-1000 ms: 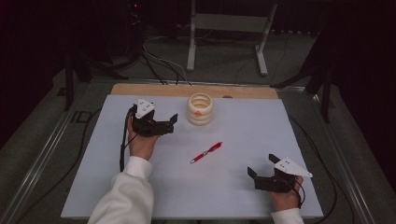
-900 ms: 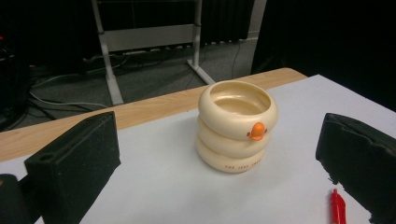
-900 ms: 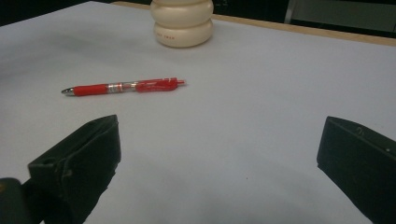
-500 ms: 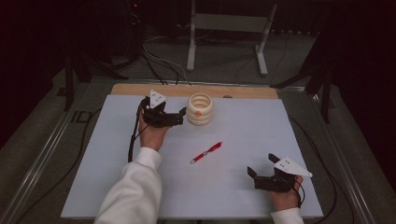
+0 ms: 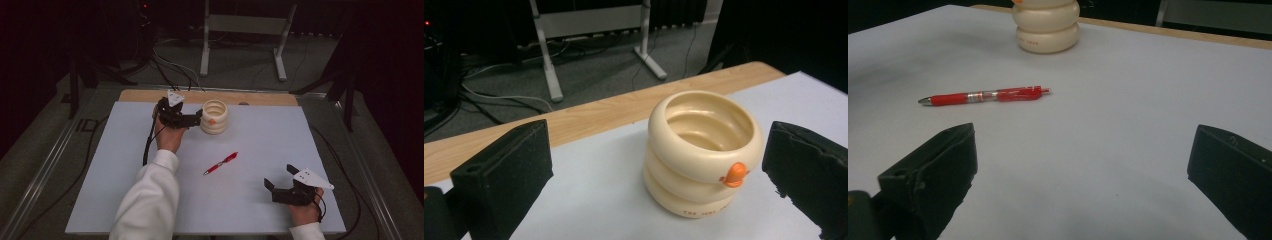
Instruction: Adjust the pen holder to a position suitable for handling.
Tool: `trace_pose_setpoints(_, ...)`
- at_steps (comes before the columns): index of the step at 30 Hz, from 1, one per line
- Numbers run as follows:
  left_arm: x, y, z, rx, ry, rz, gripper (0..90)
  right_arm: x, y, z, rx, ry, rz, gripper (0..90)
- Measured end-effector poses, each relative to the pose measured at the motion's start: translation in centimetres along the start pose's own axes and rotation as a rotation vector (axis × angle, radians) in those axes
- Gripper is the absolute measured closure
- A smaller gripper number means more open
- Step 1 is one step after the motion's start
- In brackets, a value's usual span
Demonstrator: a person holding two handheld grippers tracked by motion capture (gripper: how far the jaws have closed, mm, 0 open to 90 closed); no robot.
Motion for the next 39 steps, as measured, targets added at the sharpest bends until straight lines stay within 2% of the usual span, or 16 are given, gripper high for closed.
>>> trace_pose_setpoints(14, -0.5, -0.1, -2.3, 0.008, 0.0, 0.022, 0.3, 0.0, 0.0, -0.1, 0.0, -0.007, -0.001, 0.4)
trace_pose_setpoints(19, -1.2, -0.3, -3.7, 0.009, -0.003, 0.022, 0.3, -0.2, 0.0, 0.0, -0.003, -0.005, -0.005, 0.4)
trace_pose_setpoints(25, -1.8, -0.2, -5.1, 0.028, -0.009, 0.023, 2.3, -0.2, 0.1, 0.0, -0.003, -0.009, -0.008, 0.4)
trace_pose_setpoints(26, -1.8, -0.1, -5.5, 0.047, -0.018, 0.031, 2.3, -0.3, 0.0, 0.1, -0.005, -0.008, -0.011, 0.4)
trace_pose_setpoints(27, -1.8, -0.1, -5.5, 0.047, -0.018, 0.031, 4.3, -0.3, 0.0, 0.1, -0.005, -0.008, -0.011, 0.4)
trace_pose_setpoints(29, -2.1, 0.3, -6.3, 0.092, -0.035, 0.06, 7.7, -0.4, 0.0, 0.2, -0.007, -0.007, -0.014, 0.4)
trace_pose_setpoints(32, -2.2, 0.6, -7.1, 0.113, -0.081, 0.059, 16.3, -0.4, 0.0, 0.2, -0.009, -0.007, -0.017, 0.4)
trace_pose_setpoints(33, -2.2, 0.6, -7.1, 0.113, -0.081, 0.059, 17.0, -0.4, 0.0, 0.2, -0.009, -0.007, -0.017, 0.4)
trace_pose_setpoints(34, -2.1, 1.1, -7.5, 0.139, -0.094, 0.075, 17.0, -0.4, 0.0, 0.3, -0.01, -0.007, -0.017, 0.4)
trace_pose_setpoints(36, -1.8, 1.7, -7.8, 0.168, -0.118, 0.068, 25.2, -0.5, 0.0, 0.3, -0.012, -0.006, -0.018, 0.4)
trace_pose_setpoints(39, -1.6, 2.4, -7.8, 0.188, -0.111, 0.077, 35.7, -0.5, 0.0, 0.4, -0.013, -0.007, -0.021, 0.3)
Point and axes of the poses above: each handheld gripper's, and its own axes: z roughly backward along the jaws, y roughly out of its underside, x roughly to its left, the point moved 10 cm from there along -z, roughly forward along the jaws, and after that the axes turned 8 degrees about z, right-handed, at the moved point
